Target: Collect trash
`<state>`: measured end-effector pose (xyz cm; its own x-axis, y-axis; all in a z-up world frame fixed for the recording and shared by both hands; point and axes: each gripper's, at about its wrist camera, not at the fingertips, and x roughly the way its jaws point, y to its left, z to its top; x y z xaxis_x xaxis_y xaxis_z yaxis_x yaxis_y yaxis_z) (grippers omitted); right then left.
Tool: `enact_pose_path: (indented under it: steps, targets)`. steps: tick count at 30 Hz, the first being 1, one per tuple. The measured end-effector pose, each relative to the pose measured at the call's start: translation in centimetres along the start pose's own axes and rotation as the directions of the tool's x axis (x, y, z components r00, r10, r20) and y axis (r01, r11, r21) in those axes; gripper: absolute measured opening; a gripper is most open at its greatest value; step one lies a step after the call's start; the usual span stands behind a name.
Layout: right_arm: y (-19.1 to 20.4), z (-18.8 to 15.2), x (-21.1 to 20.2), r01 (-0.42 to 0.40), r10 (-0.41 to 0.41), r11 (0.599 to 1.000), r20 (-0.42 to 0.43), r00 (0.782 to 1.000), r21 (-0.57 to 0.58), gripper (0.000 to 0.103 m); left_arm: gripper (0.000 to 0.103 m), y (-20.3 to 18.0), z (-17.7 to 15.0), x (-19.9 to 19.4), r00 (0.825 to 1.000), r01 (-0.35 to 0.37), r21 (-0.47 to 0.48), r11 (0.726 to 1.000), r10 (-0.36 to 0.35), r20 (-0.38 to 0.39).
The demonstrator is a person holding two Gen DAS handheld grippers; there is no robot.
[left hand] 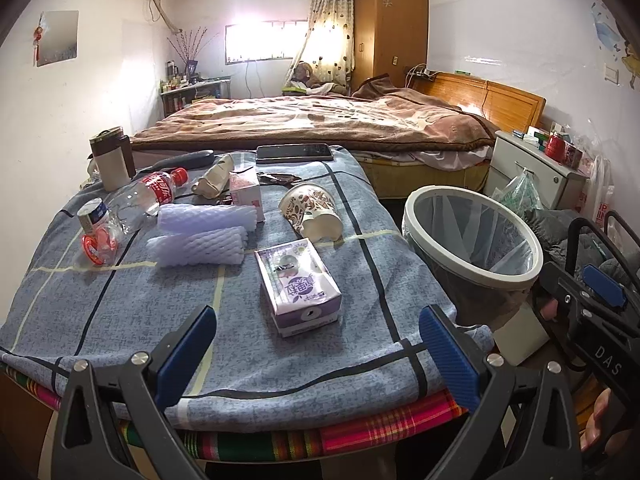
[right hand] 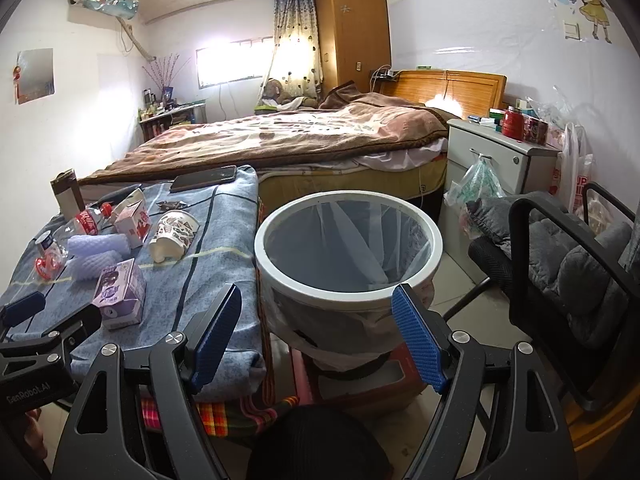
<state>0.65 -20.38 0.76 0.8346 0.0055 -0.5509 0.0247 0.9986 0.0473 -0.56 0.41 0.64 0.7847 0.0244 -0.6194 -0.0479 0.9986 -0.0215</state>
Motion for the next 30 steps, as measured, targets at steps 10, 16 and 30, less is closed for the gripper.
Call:
enact_pose_path:
  steps: [10,16,30]
  targets:
    - [0.20,0.05,-0.18,0.002,-0.002,1.000,0.008,1.000,-0.007,0.079,0.103,0.33,0.02,-0.06,1.000,0.000,-0.008,1.000,0.000,0.003]
    - [0.24,0.07,-0.17,0.001,-0.001,1.000,0.008,1.000,-0.008,0.079,0.103,0.40,0.01,-0.12,1.000,0.000,-0.011,1.000,0.000,0.004]
    - [0.32,0.13,-0.21,0.003,-0.003,1.000,0.008,1.000,-0.009,0.079,0.103,0.51,0.09,-0.23,1.000,-0.004,-0.014,1.000,0.004,0.007]
